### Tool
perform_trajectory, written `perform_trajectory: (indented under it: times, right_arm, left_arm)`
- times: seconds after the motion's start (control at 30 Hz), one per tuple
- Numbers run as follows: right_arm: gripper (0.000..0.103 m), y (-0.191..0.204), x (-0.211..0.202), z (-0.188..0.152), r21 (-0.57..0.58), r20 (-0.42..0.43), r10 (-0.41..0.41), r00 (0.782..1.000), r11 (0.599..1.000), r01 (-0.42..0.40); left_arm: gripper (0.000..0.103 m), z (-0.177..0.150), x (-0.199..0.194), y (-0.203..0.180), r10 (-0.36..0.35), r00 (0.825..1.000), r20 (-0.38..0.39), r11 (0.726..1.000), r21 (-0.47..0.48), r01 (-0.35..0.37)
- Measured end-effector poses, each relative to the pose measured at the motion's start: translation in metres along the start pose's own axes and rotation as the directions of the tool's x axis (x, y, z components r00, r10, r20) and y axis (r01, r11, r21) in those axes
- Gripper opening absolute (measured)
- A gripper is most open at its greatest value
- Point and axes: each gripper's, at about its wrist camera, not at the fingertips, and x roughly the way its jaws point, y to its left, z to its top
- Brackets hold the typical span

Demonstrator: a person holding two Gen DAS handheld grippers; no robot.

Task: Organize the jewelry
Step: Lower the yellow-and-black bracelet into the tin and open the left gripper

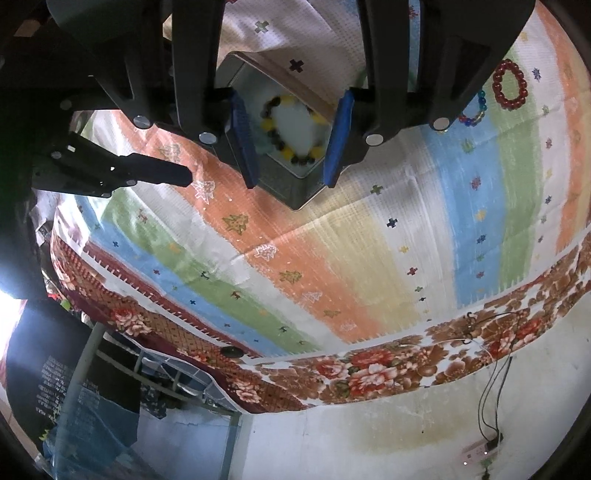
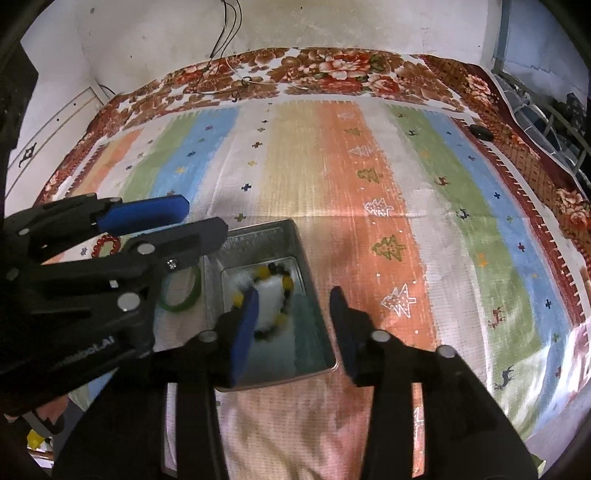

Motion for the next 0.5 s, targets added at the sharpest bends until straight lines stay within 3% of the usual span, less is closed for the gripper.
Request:
perform_trajectory:
  times: [0.5]
  right_arm:
    - [0.042,0.011,-0.007,-0.012,-0.026,0.012,0.011,1.000,1.000,-0.011]
  left_arm:
    - [0.040,-0.016,-0.025,0.017,0.080,0.997,0.009,0.997,0.006,-0.080]
